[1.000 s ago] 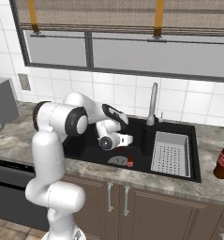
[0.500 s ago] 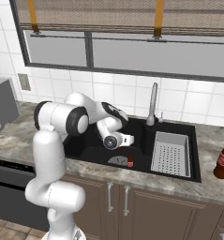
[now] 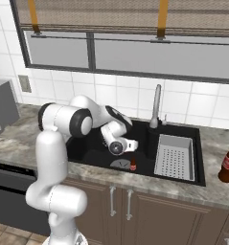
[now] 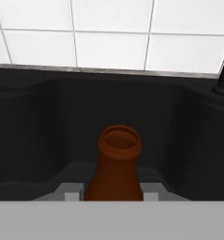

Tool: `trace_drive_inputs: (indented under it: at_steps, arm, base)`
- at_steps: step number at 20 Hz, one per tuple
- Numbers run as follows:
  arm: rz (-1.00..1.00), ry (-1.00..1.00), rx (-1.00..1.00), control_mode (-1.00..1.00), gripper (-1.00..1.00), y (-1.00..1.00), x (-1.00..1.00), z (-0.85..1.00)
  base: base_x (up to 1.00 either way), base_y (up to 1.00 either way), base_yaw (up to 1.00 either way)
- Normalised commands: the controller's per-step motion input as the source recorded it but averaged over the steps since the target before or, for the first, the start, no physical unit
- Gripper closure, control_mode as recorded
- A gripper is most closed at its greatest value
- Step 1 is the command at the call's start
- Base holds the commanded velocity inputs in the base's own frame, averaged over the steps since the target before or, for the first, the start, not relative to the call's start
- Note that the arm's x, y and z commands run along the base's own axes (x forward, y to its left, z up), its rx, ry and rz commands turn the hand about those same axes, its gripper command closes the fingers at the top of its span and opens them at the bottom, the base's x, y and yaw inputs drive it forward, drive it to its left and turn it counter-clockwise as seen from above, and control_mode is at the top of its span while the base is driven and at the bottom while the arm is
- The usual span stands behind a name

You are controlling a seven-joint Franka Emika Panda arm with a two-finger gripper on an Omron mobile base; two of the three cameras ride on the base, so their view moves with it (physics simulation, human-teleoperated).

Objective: Place the large bottle from the dining counter next to the other large bottle outside the sink, and place the small bottle from the dining counter next to the other small bottle inside the sink.

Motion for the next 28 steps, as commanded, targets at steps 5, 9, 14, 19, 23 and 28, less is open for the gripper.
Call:
trace_drive_inputs:
  at_steps: [5,9,14,19,23,28]
  arm:
    - [0.02,0.0,0.0,-1.0,1.0,0.0,0.0,-0.15]
    - [0.02,0.0,0.0,-1.0,1.0,0.01,0.0,-0.11]
    - [0.03,0.0,0.0,-1.0,1.0,0.05,0.0,-0.16]
    - [0.03,0.0,0.0,-1.0,1.0,0.06,0.09,-0.11]
    - [0.03,0.0,0.0,-1.0,1.0,0.06,0.11,-0.06]
    - [0.01,0.0,0.0,-1.0,1.0,0.09,0.2,-0.15]
  base:
    - [0.0,0.0,0.0]
    - [0.0,0.0,0.0]
    - [0.0,0.0,0.0]
    - [0.0,0.0,0.0]
    - [0.0,0.0,0.0]
    - [0.0,0.0,0.0]
